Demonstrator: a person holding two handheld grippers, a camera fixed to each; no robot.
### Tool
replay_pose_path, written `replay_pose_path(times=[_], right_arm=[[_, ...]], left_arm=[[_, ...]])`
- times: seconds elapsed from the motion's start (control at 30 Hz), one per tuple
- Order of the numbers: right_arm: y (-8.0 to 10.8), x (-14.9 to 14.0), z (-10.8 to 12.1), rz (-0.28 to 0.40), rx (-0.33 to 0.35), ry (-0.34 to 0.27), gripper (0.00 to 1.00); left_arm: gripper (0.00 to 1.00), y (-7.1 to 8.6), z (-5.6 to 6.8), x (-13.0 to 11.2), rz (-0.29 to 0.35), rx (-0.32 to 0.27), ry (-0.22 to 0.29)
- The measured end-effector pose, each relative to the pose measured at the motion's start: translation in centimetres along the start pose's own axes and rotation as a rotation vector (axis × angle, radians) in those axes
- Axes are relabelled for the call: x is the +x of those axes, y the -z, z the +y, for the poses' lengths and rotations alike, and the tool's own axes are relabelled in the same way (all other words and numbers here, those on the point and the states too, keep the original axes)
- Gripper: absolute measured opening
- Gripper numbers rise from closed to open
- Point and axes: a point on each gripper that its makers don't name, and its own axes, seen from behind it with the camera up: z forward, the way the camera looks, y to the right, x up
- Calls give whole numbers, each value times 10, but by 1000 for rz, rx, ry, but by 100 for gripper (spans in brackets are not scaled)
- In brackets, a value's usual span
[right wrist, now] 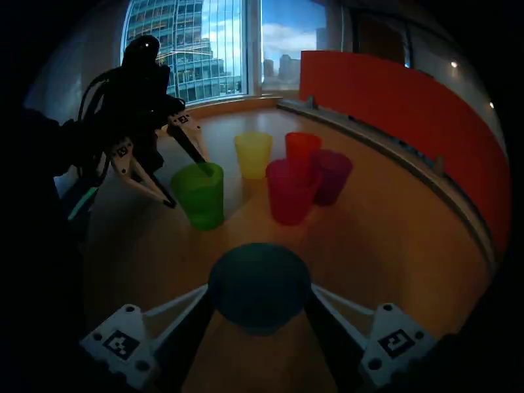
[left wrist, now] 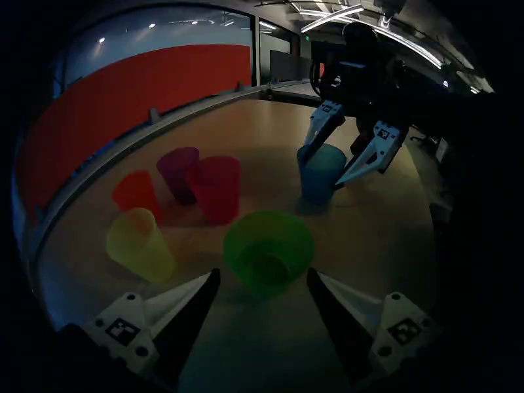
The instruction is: Pour water
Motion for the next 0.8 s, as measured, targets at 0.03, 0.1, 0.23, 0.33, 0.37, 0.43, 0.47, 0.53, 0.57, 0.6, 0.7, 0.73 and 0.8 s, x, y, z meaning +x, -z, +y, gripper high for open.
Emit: replay_pose_path(times=[0.03, 0.1, 0.23, 0.33, 0.37, 0.43, 0.47, 0.53, 0.57, 0.6, 0.7, 0.73, 0.8], right_arm=[[0, -1, 0, -2, -2, 0, 91], [1, -4, 1, -6, -7, 0, 91], [3, -6, 1, -7, -12, 1, 91], [3, -6, 2, -6, -16, -3, 91], [3, -6, 2, -6, -17, -5, 91], [3, -6, 3, -6, -18, -8, 94], [3, -6, 2, -5, -19, -9, 97], [4, -5, 2, -3, -18, -11, 100], [4, -4, 1, -2, -17, -12, 100], [5, -4, 0, 0, -15, -14, 100], [8, -5, -1, 1, -18, -17, 100], [10, -7, 0, -1, -22, -16, 100], [12, -10, 1, -5, -31, -14, 100]], left_arm=[[98, 0, 0, 0, 0, 1, 0], [98, 0, 0, 0, 0, 2, 0], [98, -1, 0, 1, 0, 2, -2], [98, -1, 0, 2, 1, 1, -3], [98, -1, 0, 3, 2, 1, -3], [98, 0, 0, 3, 1, 1, -1], [98, 0, 1, 2, 0, 2, 0], [98, 1, 1, 1, -2, 3, 3], [98, 2, 0, 0, -3, 3, 4], [98, 2, 0, -1, -4, 4, 5], [98, 5, -2, -4, -5, 14, 10], [98, 7, -2, -4, -3, 18, 12], [98, 9, -3, -6, 0, 26, 17]])
